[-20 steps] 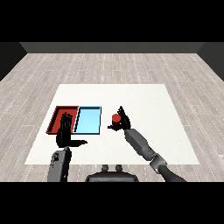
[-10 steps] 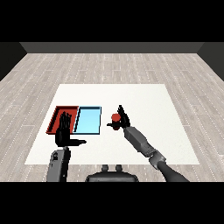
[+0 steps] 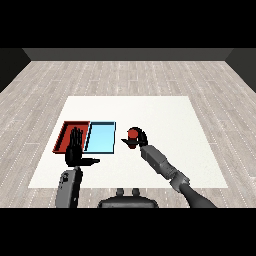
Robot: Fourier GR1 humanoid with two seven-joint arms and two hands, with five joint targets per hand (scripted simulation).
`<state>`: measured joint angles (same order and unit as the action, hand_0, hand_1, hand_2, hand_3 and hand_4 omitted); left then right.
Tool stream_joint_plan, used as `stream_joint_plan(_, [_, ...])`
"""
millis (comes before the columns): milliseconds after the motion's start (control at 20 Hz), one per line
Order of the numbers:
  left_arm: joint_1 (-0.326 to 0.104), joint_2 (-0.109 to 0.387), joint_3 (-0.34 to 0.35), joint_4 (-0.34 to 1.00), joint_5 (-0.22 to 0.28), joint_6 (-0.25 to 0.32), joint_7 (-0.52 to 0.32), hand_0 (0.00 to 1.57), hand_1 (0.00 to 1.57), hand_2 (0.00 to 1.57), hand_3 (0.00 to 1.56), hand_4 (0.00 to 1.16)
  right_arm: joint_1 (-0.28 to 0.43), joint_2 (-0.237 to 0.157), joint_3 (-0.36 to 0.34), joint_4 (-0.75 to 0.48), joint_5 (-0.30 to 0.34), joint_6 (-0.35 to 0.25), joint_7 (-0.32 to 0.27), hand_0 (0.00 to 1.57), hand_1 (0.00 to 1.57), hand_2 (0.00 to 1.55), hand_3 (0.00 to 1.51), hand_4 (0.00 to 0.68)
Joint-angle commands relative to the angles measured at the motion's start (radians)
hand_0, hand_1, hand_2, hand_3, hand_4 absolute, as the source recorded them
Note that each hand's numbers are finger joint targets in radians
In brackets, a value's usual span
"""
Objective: Pick the red can and put it in the red box
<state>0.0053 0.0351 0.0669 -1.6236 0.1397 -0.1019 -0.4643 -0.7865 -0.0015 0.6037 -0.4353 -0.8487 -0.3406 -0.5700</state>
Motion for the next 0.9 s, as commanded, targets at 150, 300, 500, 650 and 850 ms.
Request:
stream_joint_plan(150, [0.044, 0.002, -0.003, -0.03, 0.014, -0.019, -0.008, 0.0, 0.0, 0.0, 0.0, 0.0, 0.029, 0.001, 0.064, -0.029, 0.036, -0.074, 0.037, 1.53, 1.53, 1.47, 1.42, 0.551])
stream_joint_plan(300, [0.009, -0.027, -0.048, -0.022, -0.031, 0.022, 0.027, 0.0, 0.0, 0.0, 0.0, 0.0, -0.027, 0.001, 0.039, 0.049, 0.037, -0.026, 0.064, 1.53, 1.53, 1.47, 1.41, 0.546])
stream_joint_plan(500, [-0.002, 0.002, 0.016, 0.064, 0.019, -0.023, -0.04, 0.0, 0.0, 0.0, 0.0, 0.0, -0.028, 0.001, 0.035, 0.027, 0.034, -0.057, 0.029, 1.55, 1.55, 1.47, 1.41, 0.558])
stream_joint_plan(650, [0.027, 0.02, 0.022, -0.013, 0.028, -0.025, -0.003, 0.0, 0.0, 0.0, 0.0, 0.0, -0.081, 0.001, 0.037, 0.014, 0.008, -0.087, 0.032, 1.53, 1.53, 1.47, 1.4, 0.58])
stream_joint_plan(850, [0.025, 0.006, -0.004, -0.025, 0.026, -0.028, 0.018, 0.0, 0.0, 0.0, 0.0, 0.0, -0.032, 0.001, -0.01, -0.046, 0.058, -0.111, -0.038, 1.54, 1.54, 1.47, 1.38, 0.586])
